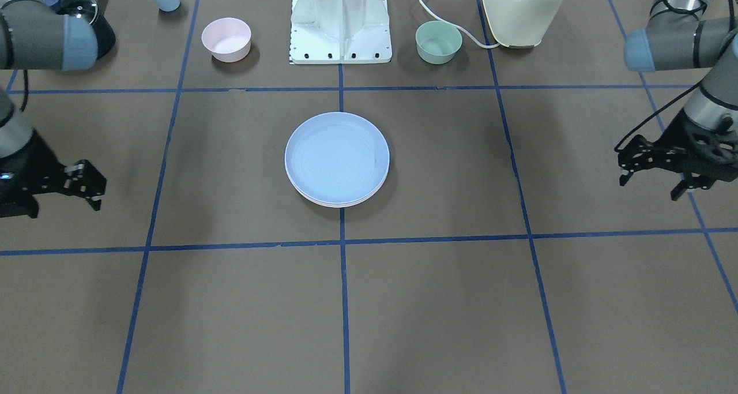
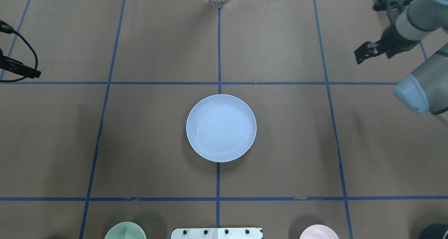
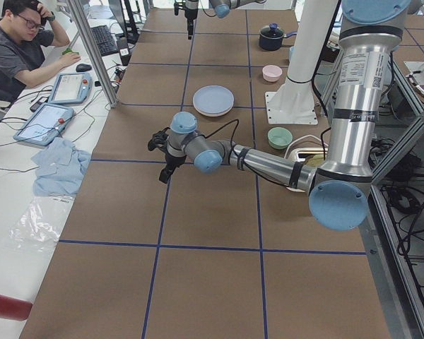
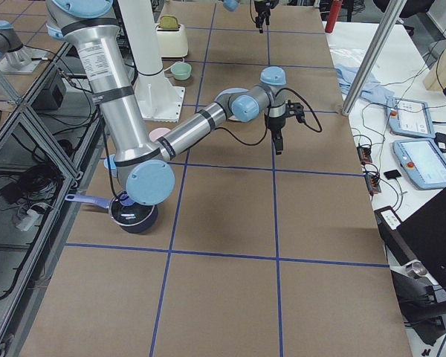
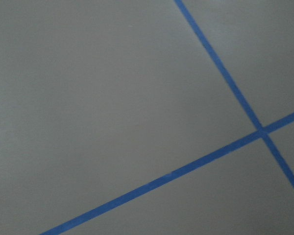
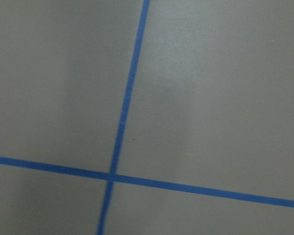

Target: Stack three plates with pink and blue

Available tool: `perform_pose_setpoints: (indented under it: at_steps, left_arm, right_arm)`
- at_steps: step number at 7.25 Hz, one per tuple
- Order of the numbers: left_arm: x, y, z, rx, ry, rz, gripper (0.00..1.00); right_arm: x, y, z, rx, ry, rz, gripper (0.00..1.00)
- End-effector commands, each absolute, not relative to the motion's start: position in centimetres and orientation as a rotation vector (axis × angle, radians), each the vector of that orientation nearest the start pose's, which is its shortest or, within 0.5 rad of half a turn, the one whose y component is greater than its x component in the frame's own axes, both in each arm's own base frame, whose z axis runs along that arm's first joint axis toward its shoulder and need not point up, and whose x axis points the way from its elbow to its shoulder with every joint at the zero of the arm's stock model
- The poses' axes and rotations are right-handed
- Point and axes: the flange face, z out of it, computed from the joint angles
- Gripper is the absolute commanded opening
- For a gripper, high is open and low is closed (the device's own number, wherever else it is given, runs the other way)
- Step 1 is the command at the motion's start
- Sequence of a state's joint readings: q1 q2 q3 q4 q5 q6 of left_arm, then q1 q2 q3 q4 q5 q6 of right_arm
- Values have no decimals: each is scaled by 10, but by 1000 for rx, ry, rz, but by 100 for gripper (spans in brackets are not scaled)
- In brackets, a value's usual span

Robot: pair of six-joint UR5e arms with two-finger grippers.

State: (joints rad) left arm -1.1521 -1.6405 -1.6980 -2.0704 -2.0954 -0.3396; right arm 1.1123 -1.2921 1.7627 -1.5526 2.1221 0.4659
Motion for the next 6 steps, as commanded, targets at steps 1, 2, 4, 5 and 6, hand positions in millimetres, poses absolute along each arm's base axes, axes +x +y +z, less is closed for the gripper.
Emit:
perform_pose_setpoints:
  at_steps: [1,2,4,5,6]
  left_arm:
    - [35,-536,553,402,623,244,100]
    - [-23,-532,572,299,597,284,100]
    - [-83,-508,600,175,593,251,100]
    - [-97,-483,626,137,609,215,100]
    - [-101,-479,628,138,607,204,100]
  right_arm:
    - [-72,-571,532,136,-760,-267,100]
    - [-38,-561,576,110,-759,-275,100]
    - [-2,-535,621,60,-748,-206,100]
    - [13,-525,631,53,-743,-173,100]
    - [17,-519,640,31,-744,-147,100]
